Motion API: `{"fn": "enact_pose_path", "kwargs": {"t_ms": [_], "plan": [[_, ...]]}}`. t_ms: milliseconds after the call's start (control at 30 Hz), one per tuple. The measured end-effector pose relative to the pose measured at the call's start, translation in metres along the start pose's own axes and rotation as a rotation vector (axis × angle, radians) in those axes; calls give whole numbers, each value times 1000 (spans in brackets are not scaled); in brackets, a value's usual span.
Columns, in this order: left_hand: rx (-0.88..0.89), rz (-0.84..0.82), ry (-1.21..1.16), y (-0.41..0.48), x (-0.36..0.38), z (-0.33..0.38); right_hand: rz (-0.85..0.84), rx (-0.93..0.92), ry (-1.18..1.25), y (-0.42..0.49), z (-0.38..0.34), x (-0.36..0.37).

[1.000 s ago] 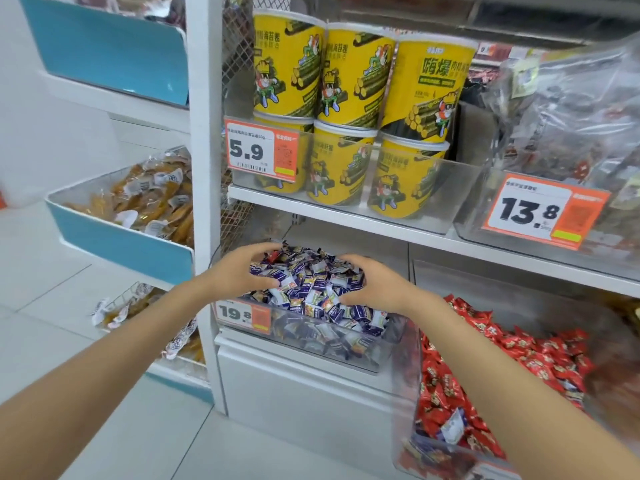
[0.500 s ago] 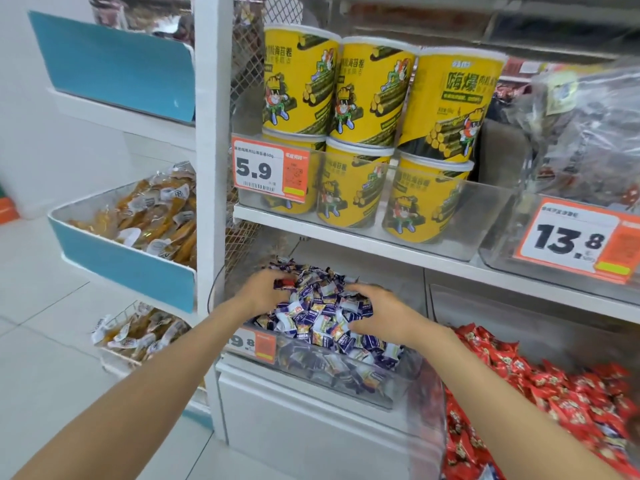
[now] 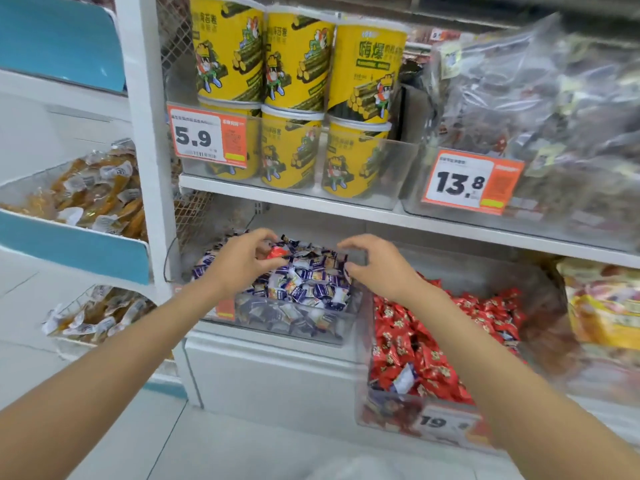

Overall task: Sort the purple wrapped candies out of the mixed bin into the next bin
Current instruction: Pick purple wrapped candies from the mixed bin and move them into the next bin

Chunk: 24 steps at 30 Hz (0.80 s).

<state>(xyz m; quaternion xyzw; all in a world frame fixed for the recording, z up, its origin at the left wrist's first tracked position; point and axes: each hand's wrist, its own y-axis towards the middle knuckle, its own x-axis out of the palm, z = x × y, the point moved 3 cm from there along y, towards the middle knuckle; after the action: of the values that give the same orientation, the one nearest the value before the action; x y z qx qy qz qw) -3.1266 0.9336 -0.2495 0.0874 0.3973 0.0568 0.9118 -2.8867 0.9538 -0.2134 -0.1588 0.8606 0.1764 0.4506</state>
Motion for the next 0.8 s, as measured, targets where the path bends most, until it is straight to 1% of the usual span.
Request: {"fn": "enact_pose_path", "kwargs": {"t_ms": [67,133,167,200,233,300,333,367,400,467,533,567,633,733,767,800], "plan": [[136,-54,-52,-16,23,51,112,24,6,-33,16,-25],[282,-71,-88,-27,46,102,177,68,-33,-67,39,-48],[346,-82,-71,-29,58,123,192,99,-59,-83,52,-58],[393,-107,-5,-28,71,140,199,134,-82,-99,66,-68],[412,-138,115,-26,84,150,205,171,-95,-114,78,-76],[338,-203,364,-17,109,150,203,212,-103,-138,96,-86],[267,-253,390,-15,118,143,184,200,-93,-145,99,-86],[195,-301,330,-13,124,137,140,170,-65,-149,97,-82],[144,-334,213,-13,128,131,72,126,-18,-150,90,-74],[108,-335,12,-16,129,127,-102,54,66,-142,74,-50],[80,-287,-84,-20,126,128,-282,-55,-1,-130,60,-21],[76,-272,-101,-23,125,130,-338,-110,-44,-125,56,-10],[66,-254,-118,-26,124,132,-339,-123,-30,-117,61,1],[57,-224,-149,-27,124,131,-175,1,122,-119,78,-21],[64,-220,-147,-27,124,132,-142,37,156,-122,82,-30],[69,-218,-135,-26,124,133,-146,42,181,-125,84,-37]]}}
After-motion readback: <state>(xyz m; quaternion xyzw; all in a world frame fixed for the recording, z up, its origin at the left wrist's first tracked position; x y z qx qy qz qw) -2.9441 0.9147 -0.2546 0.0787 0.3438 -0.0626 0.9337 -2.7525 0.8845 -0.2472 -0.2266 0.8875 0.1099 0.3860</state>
